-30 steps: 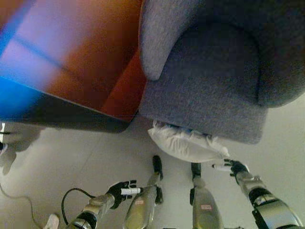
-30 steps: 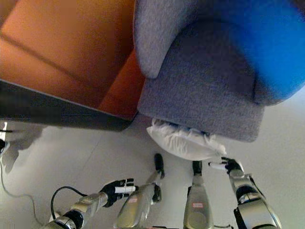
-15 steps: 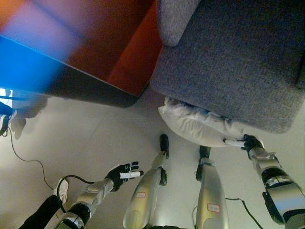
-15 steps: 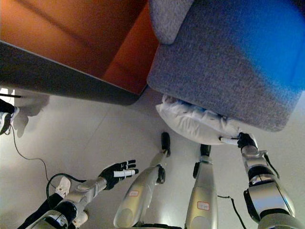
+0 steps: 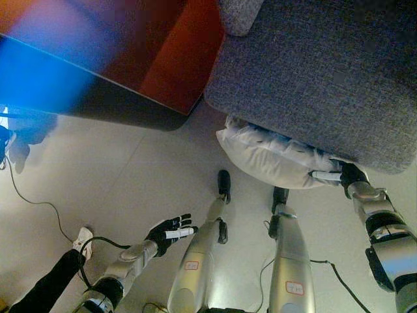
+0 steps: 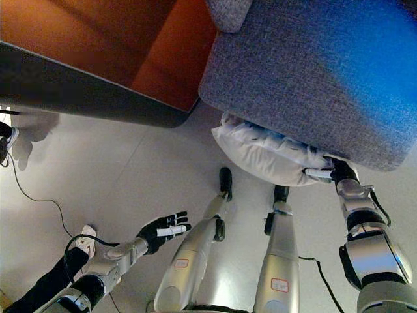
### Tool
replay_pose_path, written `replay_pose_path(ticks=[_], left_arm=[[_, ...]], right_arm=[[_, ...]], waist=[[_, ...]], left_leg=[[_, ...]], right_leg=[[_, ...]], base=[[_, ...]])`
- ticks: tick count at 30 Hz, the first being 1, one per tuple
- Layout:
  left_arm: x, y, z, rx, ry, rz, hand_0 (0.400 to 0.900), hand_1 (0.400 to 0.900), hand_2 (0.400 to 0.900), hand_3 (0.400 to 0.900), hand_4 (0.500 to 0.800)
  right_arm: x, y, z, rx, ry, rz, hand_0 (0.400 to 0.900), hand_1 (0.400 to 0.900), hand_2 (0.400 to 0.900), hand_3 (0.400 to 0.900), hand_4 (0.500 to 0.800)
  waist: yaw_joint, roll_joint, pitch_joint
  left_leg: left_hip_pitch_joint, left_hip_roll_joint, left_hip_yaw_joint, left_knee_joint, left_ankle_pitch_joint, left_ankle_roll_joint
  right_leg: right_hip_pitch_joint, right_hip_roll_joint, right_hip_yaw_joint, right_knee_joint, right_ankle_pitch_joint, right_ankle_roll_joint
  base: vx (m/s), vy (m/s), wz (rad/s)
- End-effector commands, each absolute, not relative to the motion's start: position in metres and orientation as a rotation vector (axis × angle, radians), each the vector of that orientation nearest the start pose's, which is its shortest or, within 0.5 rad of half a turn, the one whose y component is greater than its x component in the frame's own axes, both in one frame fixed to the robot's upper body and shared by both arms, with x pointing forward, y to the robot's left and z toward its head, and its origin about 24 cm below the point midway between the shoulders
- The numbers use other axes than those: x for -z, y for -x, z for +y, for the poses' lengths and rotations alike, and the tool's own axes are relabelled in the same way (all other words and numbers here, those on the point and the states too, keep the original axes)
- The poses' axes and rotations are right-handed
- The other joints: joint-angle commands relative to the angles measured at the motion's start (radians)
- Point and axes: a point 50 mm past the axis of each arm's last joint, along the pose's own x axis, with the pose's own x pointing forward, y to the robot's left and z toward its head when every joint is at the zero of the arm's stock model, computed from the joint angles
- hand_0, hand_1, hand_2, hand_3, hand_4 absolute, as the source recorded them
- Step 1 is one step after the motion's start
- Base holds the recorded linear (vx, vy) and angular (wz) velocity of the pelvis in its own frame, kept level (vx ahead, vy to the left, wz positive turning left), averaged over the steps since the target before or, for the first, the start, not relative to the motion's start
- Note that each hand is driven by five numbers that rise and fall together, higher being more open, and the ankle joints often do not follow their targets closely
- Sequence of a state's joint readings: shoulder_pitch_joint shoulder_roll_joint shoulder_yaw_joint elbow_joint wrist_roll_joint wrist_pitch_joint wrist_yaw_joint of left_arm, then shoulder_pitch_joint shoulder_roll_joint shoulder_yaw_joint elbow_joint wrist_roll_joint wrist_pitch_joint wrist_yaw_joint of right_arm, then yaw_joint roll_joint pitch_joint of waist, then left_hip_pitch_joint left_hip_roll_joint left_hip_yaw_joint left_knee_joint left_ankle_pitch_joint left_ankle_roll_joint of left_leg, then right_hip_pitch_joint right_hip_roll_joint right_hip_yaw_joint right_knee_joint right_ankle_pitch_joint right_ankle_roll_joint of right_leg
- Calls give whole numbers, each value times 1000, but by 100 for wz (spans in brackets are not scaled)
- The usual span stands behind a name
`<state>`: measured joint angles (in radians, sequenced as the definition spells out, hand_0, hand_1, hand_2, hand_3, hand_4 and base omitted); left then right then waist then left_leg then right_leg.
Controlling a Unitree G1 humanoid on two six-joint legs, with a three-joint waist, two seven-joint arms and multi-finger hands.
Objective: Pick up the pillow and put it on the sofa.
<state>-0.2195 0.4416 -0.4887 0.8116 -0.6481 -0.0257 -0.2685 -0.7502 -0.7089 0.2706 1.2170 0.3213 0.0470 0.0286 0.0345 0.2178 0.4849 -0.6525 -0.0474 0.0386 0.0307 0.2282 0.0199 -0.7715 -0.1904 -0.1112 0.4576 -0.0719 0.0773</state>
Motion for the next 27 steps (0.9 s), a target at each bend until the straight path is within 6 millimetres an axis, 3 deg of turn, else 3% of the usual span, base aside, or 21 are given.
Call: replay_pose_path(ticks=[1, 2, 17, 27], left_arm=[[95, -206, 211, 244, 104, 743, 900, 900, 900, 900, 800], [96, -204, 208, 244, 111, 742, 900, 900, 900, 900, 800], [104, -189, 198, 249, 165, 738, 900, 900, 900, 900, 800], [113, -175, 214, 199, 178, 805, 900, 900, 900, 900, 800]], right_arm=[[-131, -343, -368, 345, 422, 291, 659, 659, 659, 659, 655], [-135, -344, -366, 318, 411, 272, 400, 400, 400, 400, 500], [-143, -341, -370, 299, 389, 209, 400, 400, 400, 400, 500], [-132, -334, -364, 141, 398, 150, 400, 400, 400, 400, 500]], waist=[[2, 55, 35], [2, 59, 35], [-6, 67, 35], [-26, 13, 35]], left_leg=[[-10, -64, 11, 157, -184, -55], [-12, -63, 11, 155, -183, -55], [29, -57, 22, 132, -184, -64], [168, -44, 27, 102, -207, -65]], right_leg=[[15, 58, -35, -94, 31, -6], [12, 59, -35, -94, 30, -7], [47, 63, -36, -120, 25, -16], [190, 65, -50, -192, 43, -11]], base=[[0, 0, 0], [0, 0, 0], [8, 22, -3], [18, -4, -4]])
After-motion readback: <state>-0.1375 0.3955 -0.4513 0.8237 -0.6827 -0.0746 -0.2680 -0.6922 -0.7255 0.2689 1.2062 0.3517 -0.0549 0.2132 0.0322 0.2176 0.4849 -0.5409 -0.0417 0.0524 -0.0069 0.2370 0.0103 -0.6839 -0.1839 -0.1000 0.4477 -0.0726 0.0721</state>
